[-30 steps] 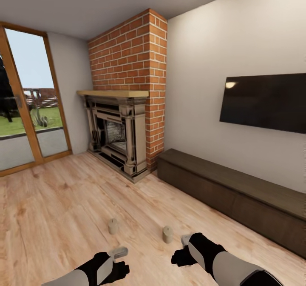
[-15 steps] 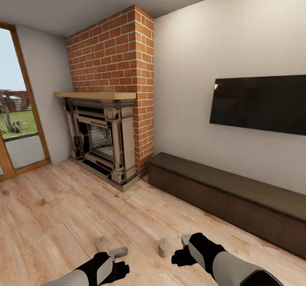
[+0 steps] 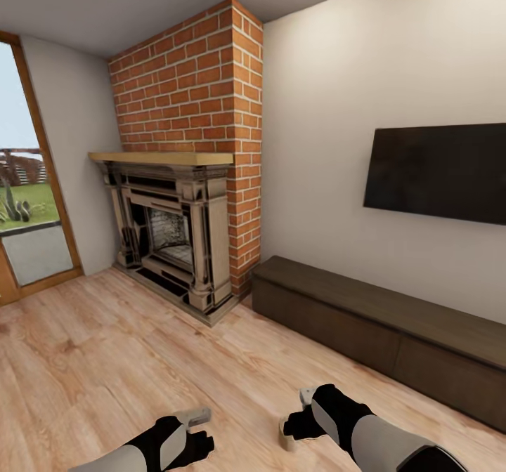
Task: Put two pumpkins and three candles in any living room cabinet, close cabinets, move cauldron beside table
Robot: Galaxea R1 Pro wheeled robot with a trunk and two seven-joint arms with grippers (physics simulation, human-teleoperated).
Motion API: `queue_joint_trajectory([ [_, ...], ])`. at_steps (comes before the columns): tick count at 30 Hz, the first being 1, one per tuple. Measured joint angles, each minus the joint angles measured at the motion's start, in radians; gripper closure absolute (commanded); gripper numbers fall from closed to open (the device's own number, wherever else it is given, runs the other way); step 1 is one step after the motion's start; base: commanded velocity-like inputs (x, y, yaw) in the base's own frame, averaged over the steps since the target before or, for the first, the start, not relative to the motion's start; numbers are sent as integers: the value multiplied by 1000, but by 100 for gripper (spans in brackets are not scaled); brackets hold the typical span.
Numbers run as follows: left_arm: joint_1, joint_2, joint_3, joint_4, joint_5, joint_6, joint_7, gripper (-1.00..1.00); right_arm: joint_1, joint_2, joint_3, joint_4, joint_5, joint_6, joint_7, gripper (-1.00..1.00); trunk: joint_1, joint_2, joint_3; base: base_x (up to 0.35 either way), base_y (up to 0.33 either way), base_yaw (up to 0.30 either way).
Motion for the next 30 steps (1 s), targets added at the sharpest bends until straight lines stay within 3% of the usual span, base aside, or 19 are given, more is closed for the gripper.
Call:
queue_joint_trajectory([
  [5,0,0,0,0,1,-1,0,-100,0,0,-1,0,0,0,1,-100,0,0,0,227,218,0],
  [12,-1,1,0,0,27,-2,-1,-100,0,0,-3,0,-1,0,2,-100,0,0,0,48,43,-10],
  [20,-1,1,1,0,39,-19,-1,-100,0,-1,-5,0,-2,0,3,-100,0,0,5,28,16,-232],
  [23,-1,2,2,0,40,-52,-1,-100,0,-1,-5,0,-2,0,3,-100,0,0,7,248,151,-268],
  [30,-1,1,3,0,40,-57,-2,-100,0,-1,-5,0,-3,0,4,-100,0,0,11,284,191,-278],
])
